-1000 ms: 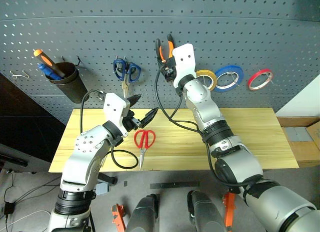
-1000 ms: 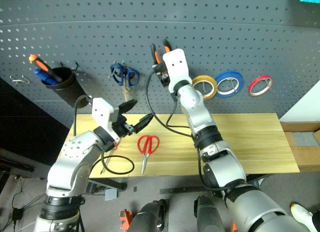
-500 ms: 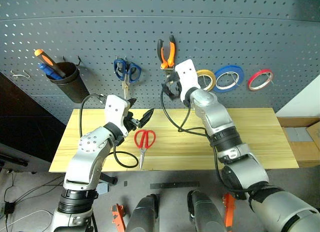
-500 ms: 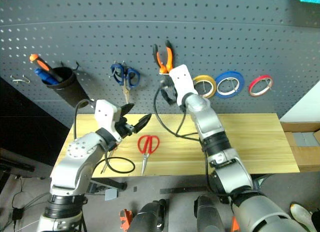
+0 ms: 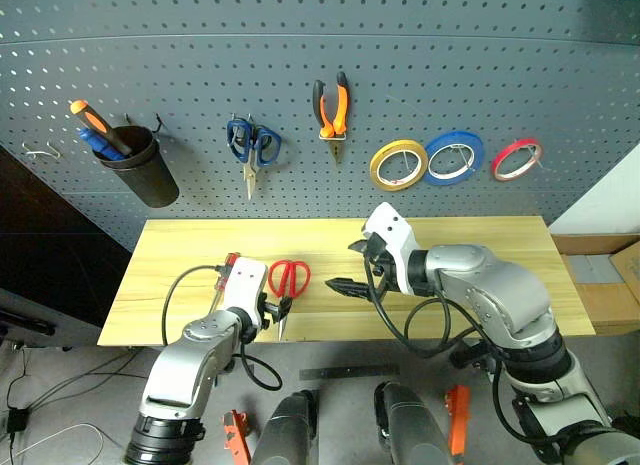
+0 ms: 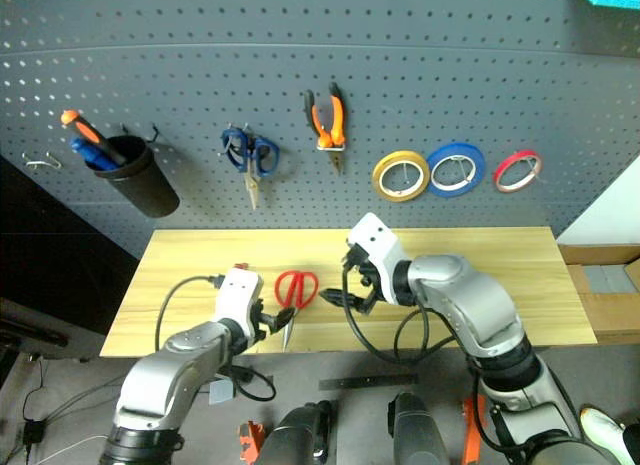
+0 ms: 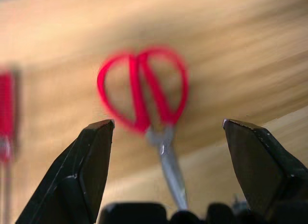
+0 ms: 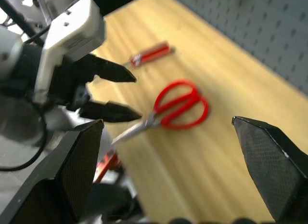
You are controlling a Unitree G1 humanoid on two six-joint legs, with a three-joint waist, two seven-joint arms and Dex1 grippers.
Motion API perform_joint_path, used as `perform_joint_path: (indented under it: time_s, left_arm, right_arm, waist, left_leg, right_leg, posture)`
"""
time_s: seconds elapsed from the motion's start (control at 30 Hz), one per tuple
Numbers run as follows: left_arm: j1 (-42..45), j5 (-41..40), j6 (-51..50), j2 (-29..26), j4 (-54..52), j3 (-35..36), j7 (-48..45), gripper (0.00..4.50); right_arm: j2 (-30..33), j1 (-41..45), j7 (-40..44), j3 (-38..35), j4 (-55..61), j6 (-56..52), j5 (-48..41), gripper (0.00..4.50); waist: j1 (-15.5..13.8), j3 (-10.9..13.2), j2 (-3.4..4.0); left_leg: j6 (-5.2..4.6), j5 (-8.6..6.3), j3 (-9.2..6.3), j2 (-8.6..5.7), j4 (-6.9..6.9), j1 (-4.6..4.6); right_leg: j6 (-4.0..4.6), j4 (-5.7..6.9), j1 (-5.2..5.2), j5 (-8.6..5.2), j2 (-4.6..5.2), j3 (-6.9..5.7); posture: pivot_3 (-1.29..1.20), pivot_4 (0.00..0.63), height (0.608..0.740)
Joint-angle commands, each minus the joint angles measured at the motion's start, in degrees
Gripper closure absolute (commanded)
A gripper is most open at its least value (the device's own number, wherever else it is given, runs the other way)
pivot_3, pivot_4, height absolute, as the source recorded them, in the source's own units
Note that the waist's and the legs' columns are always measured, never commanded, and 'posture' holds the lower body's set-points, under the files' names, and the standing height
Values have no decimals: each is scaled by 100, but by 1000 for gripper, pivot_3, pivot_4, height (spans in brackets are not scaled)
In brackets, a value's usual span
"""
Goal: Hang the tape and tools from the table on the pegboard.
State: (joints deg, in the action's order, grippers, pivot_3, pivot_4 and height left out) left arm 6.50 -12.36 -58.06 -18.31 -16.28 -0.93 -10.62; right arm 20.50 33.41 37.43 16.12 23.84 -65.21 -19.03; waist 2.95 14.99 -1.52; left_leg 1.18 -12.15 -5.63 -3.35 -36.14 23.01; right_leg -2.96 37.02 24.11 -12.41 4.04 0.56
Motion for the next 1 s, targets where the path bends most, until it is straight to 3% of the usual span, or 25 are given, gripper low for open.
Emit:
perform_joint_path:
  time_s: [0.03, 0.47, 0.83, 1.0]
  left_arm:
    - [178, 307, -225, 133, 427, -51, 378, 593]
    - [985, 565, -94, 564, 1790, -219, 465, 593]
    - [1175, 665, -41, 729, 2153, -233, 430, 593]
    - [1315, 662, 136, 747, 2504, -164, 376, 2059]
  right_arm:
    - [-4, 12, -70, 120, 357, -107, -155, 68]
    - [95, -100, -312, 173, 515, -268, -289, 68]
    - [-241, -77, -624, -439, 343, -706, -714, 68]
    - [-223, -79, -704, -441, 347, -726, -802, 0]
  waist:
    - [9, 0, 0]
    - [4, 1, -3]
    - [31, 1, -3]
    - [32, 1, -3]
  left_leg:
    - [0, 0, -1, 2, 1, -1]
    - [3, -1, 4, -2, 4, 10]
    - [3, 0, 7, -1, 2, 5]
    - [3, 0, 10, -1, 3, 4]
  right_leg:
    - [0, 2, 0, 0, 0, -2]
    - [1, -12, 5, 0, 6, -5]
    - [0, -9, 1, -1, 5, -4]
    - [0, -9, 2, -1, 5, -3]
  posture:
    - [-68, 232, 740]
    - [-104, 244, 740]
    - [-116, 252, 740]
    - [-120, 251, 740]
